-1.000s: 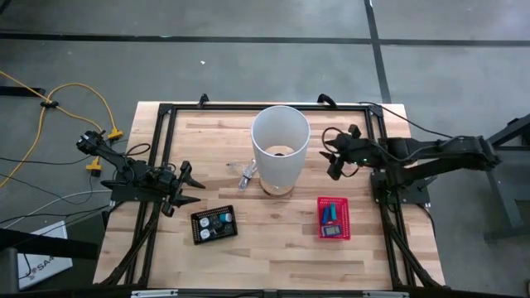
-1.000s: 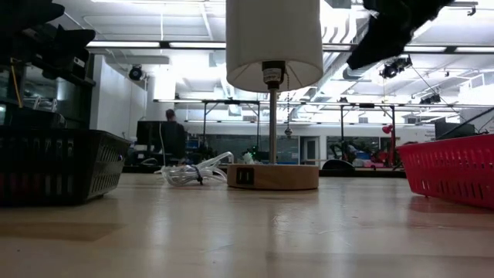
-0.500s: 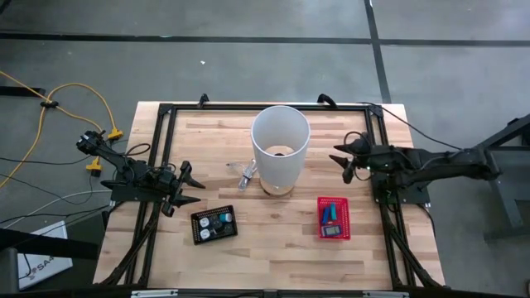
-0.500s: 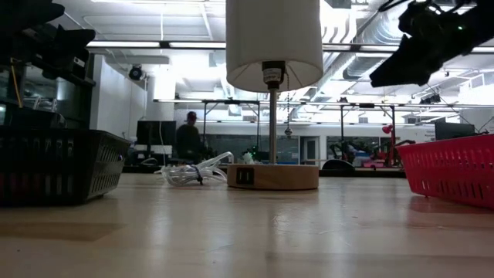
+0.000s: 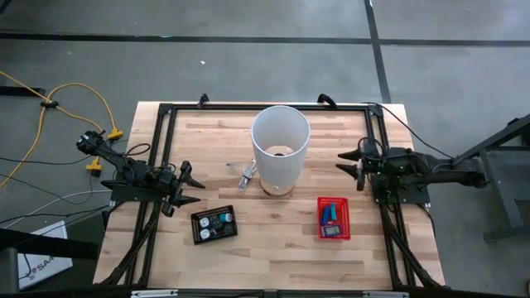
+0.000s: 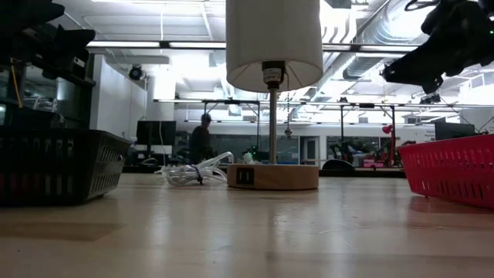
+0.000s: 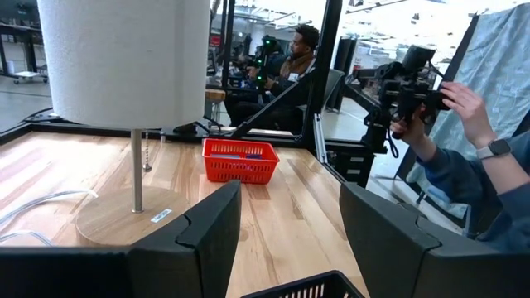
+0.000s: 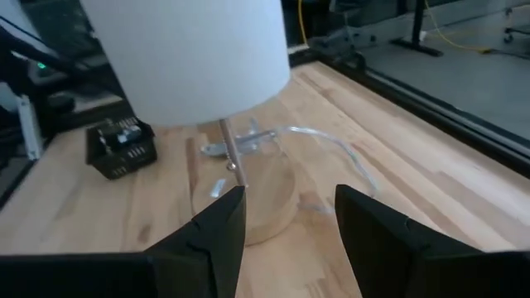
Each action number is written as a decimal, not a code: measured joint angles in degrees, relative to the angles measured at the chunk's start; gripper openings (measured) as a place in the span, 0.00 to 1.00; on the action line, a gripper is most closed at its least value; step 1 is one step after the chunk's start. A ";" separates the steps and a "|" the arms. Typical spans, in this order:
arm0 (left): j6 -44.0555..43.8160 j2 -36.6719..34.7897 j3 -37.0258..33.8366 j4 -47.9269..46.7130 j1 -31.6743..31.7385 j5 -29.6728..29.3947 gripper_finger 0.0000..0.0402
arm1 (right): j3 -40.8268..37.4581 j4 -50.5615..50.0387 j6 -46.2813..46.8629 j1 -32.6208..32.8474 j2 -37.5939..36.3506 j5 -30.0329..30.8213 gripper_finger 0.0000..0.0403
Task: Pick & Place Office items
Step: Return to Home Position
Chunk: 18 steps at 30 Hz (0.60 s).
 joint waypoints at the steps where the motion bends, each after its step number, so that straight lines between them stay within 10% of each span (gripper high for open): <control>1: 0.01 0.00 0.00 -0.01 0.00 0.00 0.50 | -0.31 0.10 0.00 -0.01 -0.86 -0.38 0.43; 18: 0.01 0.00 0.00 -0.01 0.02 0.00 0.50 | -4.96 6.38 1.53 0.00 -7.87 -7.32 0.43</control>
